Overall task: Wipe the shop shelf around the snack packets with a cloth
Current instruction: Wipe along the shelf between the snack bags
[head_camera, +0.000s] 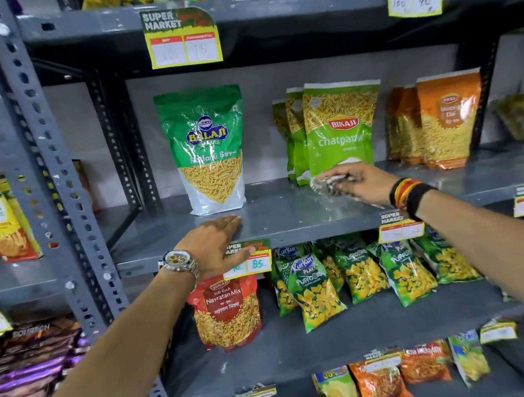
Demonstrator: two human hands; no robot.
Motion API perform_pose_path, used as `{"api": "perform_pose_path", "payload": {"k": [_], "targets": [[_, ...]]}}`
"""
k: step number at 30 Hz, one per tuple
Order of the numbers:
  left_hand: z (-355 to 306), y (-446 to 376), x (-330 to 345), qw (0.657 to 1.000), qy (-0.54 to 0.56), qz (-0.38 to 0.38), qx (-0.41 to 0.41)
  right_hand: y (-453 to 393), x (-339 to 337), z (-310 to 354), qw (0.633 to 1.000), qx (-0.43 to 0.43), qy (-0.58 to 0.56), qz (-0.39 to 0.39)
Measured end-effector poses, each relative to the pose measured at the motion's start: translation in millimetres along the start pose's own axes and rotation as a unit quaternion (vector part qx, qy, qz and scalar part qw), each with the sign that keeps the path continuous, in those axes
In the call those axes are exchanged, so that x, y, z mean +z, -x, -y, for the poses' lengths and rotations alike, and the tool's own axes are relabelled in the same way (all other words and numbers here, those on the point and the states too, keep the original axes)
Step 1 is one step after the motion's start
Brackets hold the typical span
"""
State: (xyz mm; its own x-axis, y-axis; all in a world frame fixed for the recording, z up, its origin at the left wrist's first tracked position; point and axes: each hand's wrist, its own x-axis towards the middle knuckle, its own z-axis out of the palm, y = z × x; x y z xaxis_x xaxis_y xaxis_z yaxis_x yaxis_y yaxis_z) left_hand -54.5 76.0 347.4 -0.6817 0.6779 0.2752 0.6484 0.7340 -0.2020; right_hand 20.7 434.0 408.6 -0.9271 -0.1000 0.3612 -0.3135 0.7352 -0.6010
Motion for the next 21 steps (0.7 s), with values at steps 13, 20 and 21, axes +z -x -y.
{"api": "perform_pose_path", "payload": {"k": [13,20,21], "targets": [[-104.9,-81.5,7.2,1.0,-0.006,0.002,-0.021,-69.7,-3.9,-83.8,0.995,-0.024,0.089,0.03],[-108.9,-81.2,16.7,0.998,-0.003,0.012,-0.068,-86.5,4.7,-118.2,0.995,-0.059,0.065,0.055],[-110.2,-81.2,15.8,0.997,-0.003,0.012,-0.072,-87.9,4.3,-119.0,0.994,-0.061,0.061,0.063]]}}
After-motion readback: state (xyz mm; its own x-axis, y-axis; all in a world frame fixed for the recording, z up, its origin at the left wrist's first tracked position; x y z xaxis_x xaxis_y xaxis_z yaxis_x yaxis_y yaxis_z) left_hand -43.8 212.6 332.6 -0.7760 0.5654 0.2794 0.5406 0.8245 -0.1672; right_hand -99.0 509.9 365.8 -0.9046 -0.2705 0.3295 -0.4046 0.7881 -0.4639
